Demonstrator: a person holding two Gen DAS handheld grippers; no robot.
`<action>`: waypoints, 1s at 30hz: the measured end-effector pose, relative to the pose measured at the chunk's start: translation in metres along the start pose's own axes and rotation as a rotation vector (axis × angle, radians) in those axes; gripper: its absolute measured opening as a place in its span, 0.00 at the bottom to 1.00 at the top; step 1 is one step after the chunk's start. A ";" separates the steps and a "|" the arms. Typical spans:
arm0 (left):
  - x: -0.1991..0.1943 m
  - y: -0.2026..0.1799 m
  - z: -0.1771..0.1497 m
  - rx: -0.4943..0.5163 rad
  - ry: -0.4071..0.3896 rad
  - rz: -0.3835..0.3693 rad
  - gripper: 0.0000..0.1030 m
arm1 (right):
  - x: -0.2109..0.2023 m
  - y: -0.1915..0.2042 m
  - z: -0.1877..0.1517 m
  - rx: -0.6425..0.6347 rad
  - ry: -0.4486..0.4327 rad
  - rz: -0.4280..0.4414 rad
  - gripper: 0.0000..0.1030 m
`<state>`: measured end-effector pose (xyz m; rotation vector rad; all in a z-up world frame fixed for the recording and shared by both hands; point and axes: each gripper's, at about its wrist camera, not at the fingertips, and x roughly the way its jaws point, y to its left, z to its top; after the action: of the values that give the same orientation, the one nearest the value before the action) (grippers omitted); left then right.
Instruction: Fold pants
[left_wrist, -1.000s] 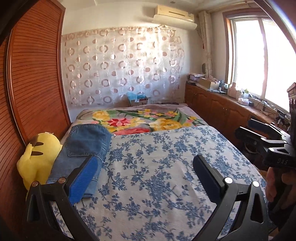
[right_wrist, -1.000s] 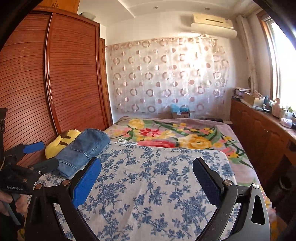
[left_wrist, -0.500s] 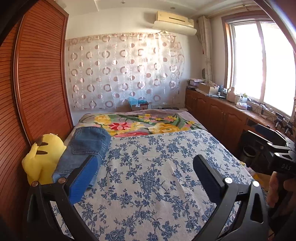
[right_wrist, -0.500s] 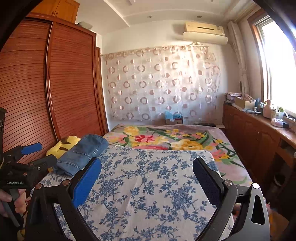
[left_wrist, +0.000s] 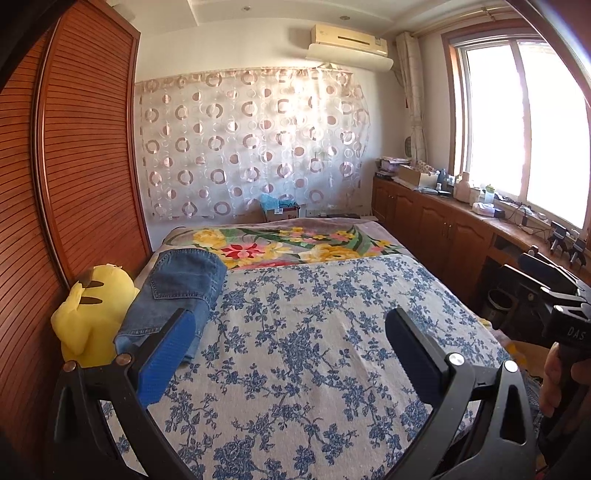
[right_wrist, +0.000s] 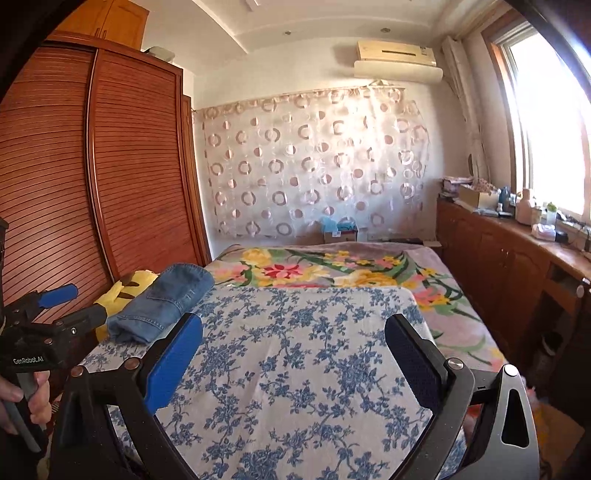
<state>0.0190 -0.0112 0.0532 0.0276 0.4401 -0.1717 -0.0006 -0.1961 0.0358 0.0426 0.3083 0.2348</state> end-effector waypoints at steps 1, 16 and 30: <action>0.000 0.001 -0.002 -0.001 0.003 0.001 1.00 | -0.002 -0.001 -0.002 0.002 0.003 0.001 0.97; 0.003 0.010 -0.011 -0.024 0.017 0.026 1.00 | -0.001 -0.002 0.002 -0.007 0.014 -0.001 0.97; 0.004 0.011 -0.011 -0.024 0.017 0.024 1.00 | -0.004 -0.003 -0.001 -0.016 0.015 0.006 0.97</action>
<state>0.0194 -0.0003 0.0414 0.0105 0.4589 -0.1425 -0.0040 -0.2002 0.0362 0.0263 0.3214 0.2434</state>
